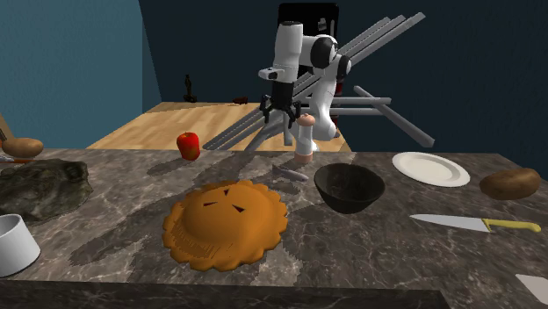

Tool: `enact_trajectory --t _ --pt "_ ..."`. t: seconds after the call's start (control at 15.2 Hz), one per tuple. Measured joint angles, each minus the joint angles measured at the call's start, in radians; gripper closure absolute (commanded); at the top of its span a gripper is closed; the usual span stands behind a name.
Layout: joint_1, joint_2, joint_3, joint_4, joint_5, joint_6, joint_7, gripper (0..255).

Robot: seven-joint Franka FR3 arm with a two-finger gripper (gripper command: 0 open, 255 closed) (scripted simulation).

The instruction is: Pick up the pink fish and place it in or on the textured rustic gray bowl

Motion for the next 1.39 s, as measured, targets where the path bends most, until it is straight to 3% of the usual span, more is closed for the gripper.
enact_trajectory --t 0.2,0.66,1.06,1.39 --pt "0.032 0.05 -0.022 0.014 -0.008 0.023 -0.086 0" --pt "0.198 0.329 -0.097 0.154 -0.022 0.077 -0.594 0" --pt "0.317 0.51 -0.097 0.257 -0.018 0.077 -1.018 0" --pt "0.332 0.531 -0.095 0.205 -0.02 0.138 -1.086 0"
